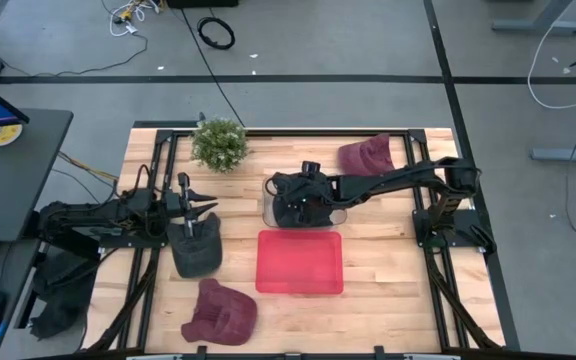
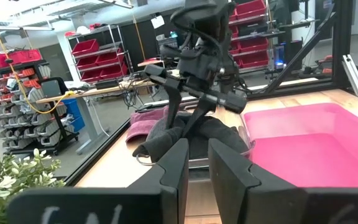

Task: Pick & Place hat
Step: Put the top black cap into the transparent bin

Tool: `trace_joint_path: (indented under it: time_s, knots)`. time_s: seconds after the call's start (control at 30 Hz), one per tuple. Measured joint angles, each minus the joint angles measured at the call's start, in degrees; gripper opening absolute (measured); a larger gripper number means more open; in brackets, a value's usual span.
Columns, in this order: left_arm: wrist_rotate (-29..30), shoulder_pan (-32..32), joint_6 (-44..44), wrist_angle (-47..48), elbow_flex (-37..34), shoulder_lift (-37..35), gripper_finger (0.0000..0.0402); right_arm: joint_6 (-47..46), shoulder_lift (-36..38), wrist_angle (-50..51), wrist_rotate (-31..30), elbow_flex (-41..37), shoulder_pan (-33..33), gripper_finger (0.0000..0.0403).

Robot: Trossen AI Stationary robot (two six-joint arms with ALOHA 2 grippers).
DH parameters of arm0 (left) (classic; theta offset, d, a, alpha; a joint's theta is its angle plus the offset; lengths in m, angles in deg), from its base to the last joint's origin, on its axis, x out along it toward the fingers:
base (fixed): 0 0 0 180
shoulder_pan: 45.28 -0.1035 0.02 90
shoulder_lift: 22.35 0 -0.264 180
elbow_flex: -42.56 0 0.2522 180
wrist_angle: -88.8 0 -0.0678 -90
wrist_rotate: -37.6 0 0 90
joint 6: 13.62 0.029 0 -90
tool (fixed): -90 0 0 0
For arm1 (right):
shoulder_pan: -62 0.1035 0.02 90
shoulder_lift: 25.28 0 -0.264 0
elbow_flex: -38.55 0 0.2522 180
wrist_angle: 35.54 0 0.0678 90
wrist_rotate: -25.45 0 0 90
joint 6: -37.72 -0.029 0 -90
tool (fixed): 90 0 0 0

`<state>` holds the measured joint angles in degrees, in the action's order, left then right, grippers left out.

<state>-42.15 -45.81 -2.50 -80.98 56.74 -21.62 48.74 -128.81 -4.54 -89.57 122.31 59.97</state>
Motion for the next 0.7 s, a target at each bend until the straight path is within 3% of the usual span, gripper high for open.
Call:
trace_joint_path:
  time_s: [0.1,0.17,0.6,0.7]
  knots:
    - [0.0,0.0,0.0,0.0,0.0,0.0,0.0067,0.0,0.1,-0.4,3.0,0.0,0.1,0.0040]
    - [0.0,0.0,0.0,0.0,0.0,0.0,0.0067,-0.2,0.1,-0.4,3.2,0.0,0.1,0.0014]
    - [0.0,0.0,0.0,0.0,0.0,0.0,0.0067,-3.1,5.0,0.6,3.7,0.0,1.4,0.0002]
    - [0.0,0.0,0.0,0.0,0.0,0.0,0.0067,-4.7,6.8,1.6,6.2,0.0,2.3,0.0002]
